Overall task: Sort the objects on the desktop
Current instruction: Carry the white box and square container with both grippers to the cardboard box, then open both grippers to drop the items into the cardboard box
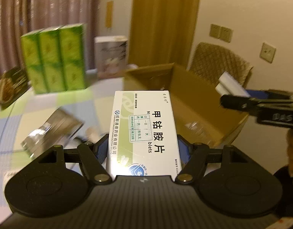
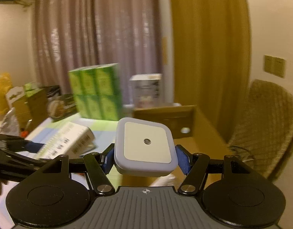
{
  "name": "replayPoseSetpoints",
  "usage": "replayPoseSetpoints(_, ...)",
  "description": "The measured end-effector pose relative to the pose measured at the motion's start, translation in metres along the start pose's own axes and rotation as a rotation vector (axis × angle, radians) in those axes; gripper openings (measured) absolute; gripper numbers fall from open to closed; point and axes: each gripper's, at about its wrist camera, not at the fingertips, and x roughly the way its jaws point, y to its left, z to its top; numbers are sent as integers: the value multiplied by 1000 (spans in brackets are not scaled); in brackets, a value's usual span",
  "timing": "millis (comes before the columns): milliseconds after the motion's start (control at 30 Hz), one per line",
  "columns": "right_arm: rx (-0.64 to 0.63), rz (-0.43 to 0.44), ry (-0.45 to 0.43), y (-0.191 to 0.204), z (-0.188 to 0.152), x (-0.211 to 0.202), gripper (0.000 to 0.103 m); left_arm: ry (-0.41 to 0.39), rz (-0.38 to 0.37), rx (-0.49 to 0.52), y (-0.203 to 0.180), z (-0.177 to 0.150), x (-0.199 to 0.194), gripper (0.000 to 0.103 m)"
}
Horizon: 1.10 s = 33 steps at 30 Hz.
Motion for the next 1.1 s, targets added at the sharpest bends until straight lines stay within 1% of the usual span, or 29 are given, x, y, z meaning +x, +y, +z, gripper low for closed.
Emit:
replayPoseSetpoints(200, 29, -54, 14, -43, 7, 12, 63, -4, -63, 33, -45, 32, 28, 67)
replayPoseSetpoints(367, 64, -73, 21, -70, 5, 16, 63, 10, -96, 29, -68, 47, 59, 67)
replayPoseSetpoints(533, 89, -86, 28, -89, 1, 19, 63, 35, -116, 9, -80, 53, 86, 67)
replayPoseSetpoints(767, 112, -90, 39, -102, -3, 24, 63, 54, -134, -3, -84, 51, 110, 68)
replayPoseSetpoints(833, 113, -88, 42, -103, -4, 24, 63, 54, -123, -2, -83, 52, 113, 71)
replayPoseSetpoints(1100, 105, -73, 61, -96, -5, 33, 63, 44, -67, 12, -62, 49, 98, 71)
